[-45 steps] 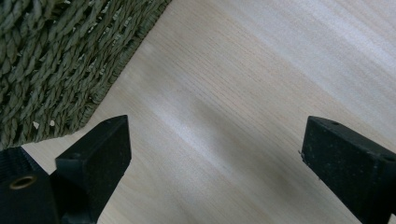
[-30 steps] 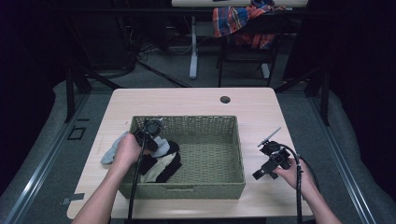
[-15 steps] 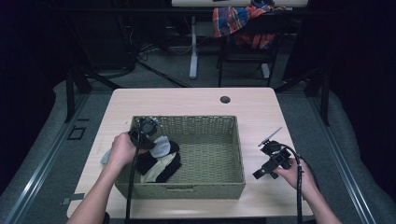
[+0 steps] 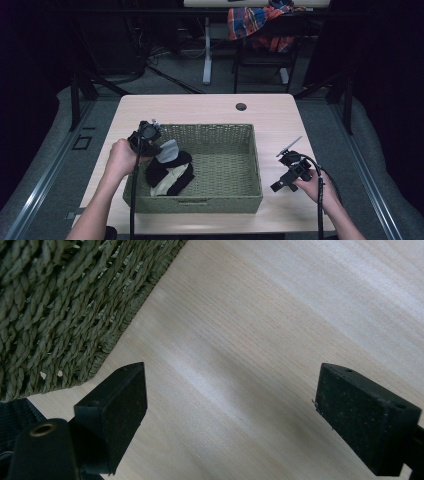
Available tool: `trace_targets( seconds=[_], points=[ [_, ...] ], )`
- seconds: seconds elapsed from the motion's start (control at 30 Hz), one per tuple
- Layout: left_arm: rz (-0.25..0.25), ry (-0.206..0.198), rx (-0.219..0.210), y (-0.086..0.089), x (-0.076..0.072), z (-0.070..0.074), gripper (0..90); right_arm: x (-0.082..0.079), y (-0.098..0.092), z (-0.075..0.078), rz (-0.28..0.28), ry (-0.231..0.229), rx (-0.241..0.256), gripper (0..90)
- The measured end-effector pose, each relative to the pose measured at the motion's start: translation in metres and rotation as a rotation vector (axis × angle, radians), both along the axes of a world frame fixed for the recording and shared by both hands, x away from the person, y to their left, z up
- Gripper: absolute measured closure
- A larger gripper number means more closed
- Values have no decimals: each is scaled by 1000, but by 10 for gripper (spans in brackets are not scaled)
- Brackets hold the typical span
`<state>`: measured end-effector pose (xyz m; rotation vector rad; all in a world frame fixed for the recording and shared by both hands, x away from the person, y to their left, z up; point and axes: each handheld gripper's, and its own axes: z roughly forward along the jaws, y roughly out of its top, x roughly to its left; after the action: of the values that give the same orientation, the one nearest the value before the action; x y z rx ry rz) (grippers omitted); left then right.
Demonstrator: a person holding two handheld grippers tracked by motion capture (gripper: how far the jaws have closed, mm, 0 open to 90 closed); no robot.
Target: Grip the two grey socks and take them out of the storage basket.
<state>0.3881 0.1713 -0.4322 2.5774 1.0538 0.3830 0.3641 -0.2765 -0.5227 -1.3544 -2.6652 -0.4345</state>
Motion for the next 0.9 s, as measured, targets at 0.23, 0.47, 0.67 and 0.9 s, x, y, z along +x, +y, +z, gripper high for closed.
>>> trace_targets(
  seconds=[0.23,0.47,0.67,0.9],
  points=[
    [-6,-35,-23,1,-5,14,855,0,0,0,-9,2,8,131],
    [4,-65,-44,8,-8,24,855,0,0,-1,-6,8,-4,132],
    [18,-95,-63,14,-10,35,855,1,0,-1,0,9,-2,132],
    [54,-123,-81,28,-14,47,855,0,0,-2,-11,4,-6,132]
  ],
)
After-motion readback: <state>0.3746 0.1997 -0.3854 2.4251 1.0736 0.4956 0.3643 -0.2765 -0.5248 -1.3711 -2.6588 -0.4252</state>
